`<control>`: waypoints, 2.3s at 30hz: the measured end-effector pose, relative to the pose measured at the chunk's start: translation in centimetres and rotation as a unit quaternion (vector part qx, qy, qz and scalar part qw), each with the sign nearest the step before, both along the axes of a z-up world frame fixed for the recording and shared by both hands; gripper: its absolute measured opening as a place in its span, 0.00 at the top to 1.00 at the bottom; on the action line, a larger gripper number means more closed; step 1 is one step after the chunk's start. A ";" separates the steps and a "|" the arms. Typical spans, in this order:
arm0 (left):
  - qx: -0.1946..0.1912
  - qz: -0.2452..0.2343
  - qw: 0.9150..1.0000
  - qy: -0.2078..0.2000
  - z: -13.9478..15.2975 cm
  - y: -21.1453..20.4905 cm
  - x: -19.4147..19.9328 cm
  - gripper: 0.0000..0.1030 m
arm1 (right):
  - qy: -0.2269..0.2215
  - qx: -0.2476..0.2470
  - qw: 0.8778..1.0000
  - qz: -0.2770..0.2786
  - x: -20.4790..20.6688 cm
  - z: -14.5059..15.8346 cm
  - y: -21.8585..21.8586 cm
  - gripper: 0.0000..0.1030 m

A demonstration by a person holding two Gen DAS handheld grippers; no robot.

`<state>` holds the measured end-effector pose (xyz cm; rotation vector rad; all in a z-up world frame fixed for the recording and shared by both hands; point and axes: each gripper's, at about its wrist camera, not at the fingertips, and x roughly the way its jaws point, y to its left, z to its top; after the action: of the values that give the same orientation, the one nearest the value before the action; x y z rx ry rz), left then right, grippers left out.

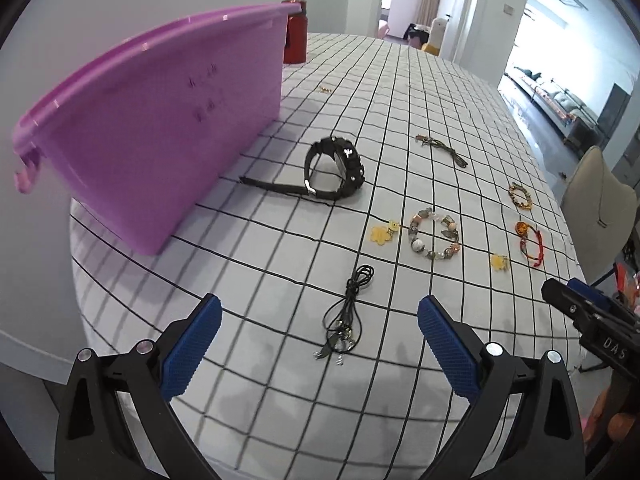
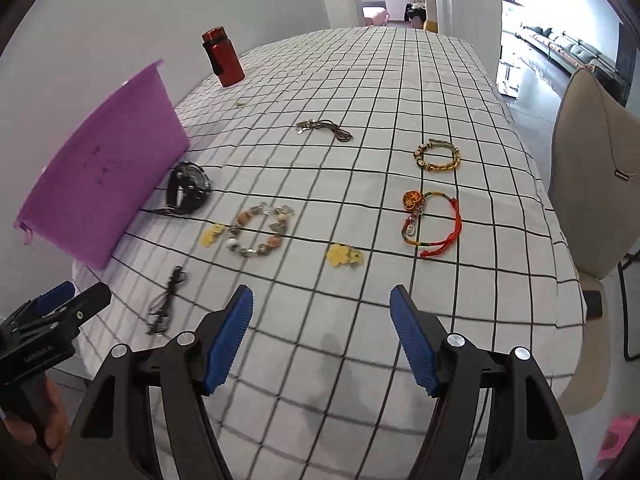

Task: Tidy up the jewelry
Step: 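Grasp the black cord necklace with left tool while right tool grasps the yellow flower charm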

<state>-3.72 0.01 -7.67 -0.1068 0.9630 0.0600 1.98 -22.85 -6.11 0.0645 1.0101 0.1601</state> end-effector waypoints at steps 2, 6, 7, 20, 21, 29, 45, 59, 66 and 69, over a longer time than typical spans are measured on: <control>0.000 0.007 1.000 0.002 -1.1 -0.5 0.2 0.06 | -0.004 -0.001 1.000 0.008 0.6 -1.2 -0.4 0.34; 0.004 0.033 0.999 -0.001 -3.2 -1.1 0.0 0.06 | -0.019 -0.003 0.999 0.034 1.7 -2.9 -0.7 0.34; 0.003 0.041 0.999 -0.003 -3.8 -1.2 -0.1 0.06 | -0.026 -0.009 0.999 0.043 1.9 -3.1 -0.7 0.34; 0.032 0.064 0.997 -0.032 -6.2 -2.8 1.0 0.06 | -0.049 -0.027 0.996 0.075 3.2 -5.4 -0.5 0.34; 0.033 0.062 0.997 -0.030 -6.4 -2.8 1.2 0.06 | -0.048 -0.027 0.996 0.076 3.3 -5.5 -0.4 0.34; 0.035 0.064 0.997 -0.028 -7.1 -2.6 2.1 0.06 | -0.048 -0.049 0.994 0.083 4.3 -6.1 0.2 0.34; 0.034 0.070 0.997 0.006 -8.0 -2.7 3.6 0.05 | -0.036 -0.090 0.992 0.086 5.3 -6.8 1.1 0.38; 0.035 0.028 0.999 -0.015 -7.5 -4.0 3.1 0.36 | -0.044 -0.090 0.989 0.108 4.9 -6.8 1.8 0.60; 0.039 0.001 0.999 -0.031 -7.3 -5.7 2.4 0.75 | -0.046 -0.087 0.990 0.103 4.7 -6.6 1.6 0.76; 0.045 -0.007 0.998 -0.035 -7.3 -6.3 2.2 0.91 | -0.047 -0.085 0.990 0.103 4.6 -6.6 1.4 0.77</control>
<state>-1.53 -6.33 -15.00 -0.0195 0.8887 0.0865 6.58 -21.43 -12.70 -0.2021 0.9322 0.2628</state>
